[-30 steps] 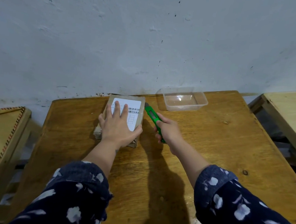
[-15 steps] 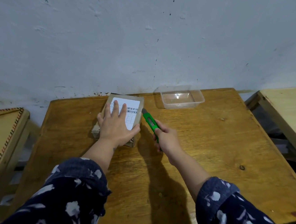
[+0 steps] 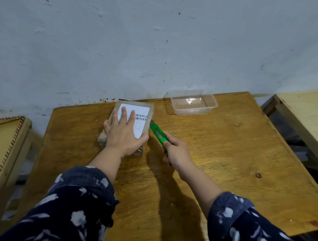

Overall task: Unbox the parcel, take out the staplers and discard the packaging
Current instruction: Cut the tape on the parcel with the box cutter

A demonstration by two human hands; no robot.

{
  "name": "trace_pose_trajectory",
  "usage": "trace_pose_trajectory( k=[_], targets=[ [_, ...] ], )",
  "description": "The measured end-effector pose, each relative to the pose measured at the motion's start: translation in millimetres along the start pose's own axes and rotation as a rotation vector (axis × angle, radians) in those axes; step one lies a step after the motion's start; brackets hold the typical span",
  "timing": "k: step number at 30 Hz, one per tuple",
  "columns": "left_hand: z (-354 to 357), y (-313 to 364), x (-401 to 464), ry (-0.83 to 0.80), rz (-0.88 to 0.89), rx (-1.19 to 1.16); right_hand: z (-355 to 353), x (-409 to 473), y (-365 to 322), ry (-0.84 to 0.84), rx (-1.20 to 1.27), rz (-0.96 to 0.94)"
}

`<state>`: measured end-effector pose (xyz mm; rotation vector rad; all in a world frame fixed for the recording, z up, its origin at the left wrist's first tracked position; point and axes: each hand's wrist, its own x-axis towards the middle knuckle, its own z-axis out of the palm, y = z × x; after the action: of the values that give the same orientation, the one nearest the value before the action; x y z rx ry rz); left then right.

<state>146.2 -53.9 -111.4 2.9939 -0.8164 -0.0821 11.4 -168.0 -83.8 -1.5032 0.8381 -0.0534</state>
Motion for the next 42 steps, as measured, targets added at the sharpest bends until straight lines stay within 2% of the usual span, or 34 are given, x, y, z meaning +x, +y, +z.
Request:
trace_pose_trajectory(
  k=[14,22,25,29,32,42],
  targets=[
    [-3,1,-4,-0.013,-0.023,-0.068,-8,-33,5,-0.092,0.013,0.068],
    [-7,7,-11,-0.063,-0.074,-0.117,-12,-27,-5,-0.035,-0.081,0.054],
    [-11,2,-19,-0.088,-0.026,-0.137,-19,-27,-11,-0.041,-0.131,0.067],
    [-21,-26,-37,-0.117,0.149,-0.126,-27,-27,-17,-0.044,-0.172,0.074],
    [-20,-52,-48,-0.103,0.236,-0.135,-26,-28,-15,-0.07,-0.307,0.047],
    [-8,-47,-62,0.011,0.137,-0.205,-20,-55,2,0.057,-0.517,-0.099]
  ],
)
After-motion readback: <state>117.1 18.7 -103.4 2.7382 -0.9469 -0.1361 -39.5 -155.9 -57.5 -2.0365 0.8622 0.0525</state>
